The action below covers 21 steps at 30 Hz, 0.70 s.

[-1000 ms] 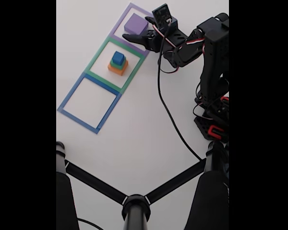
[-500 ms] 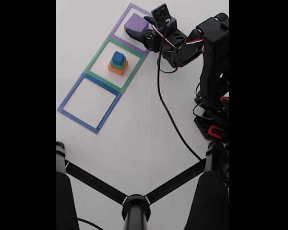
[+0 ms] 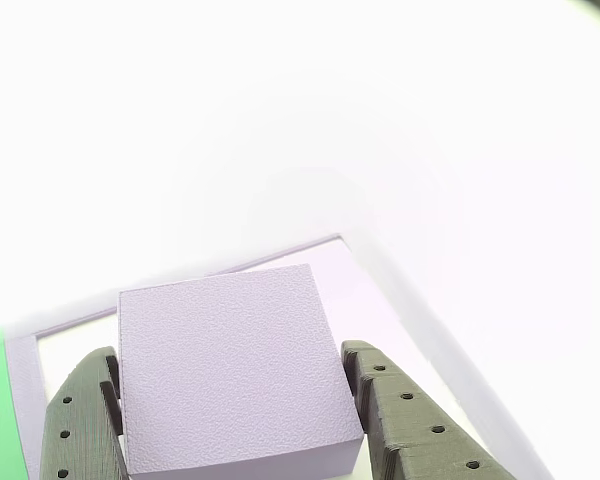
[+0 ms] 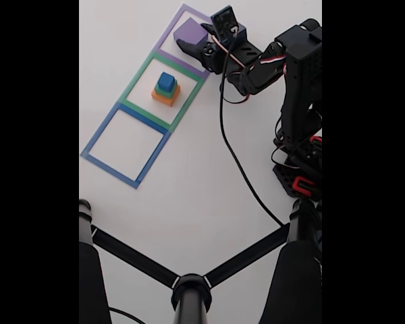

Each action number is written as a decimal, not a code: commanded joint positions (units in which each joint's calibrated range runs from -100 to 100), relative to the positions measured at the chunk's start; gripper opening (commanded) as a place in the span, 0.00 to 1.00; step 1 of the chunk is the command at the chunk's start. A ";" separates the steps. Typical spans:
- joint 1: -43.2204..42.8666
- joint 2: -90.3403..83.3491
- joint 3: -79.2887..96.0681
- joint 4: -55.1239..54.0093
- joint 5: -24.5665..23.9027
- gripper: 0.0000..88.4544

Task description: Tower of hanoi

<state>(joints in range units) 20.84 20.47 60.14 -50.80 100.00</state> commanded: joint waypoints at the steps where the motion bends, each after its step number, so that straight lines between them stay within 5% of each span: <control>1: -1.28 -5.17 -1.76 4.06 0.00 0.17; 9: -2.65 -24.00 -6.12 30.69 0.00 0.17; 21: -4.48 -39.94 -55.10 104.42 0.00 0.16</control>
<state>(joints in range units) 17.40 -15.49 27.50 29.78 100.00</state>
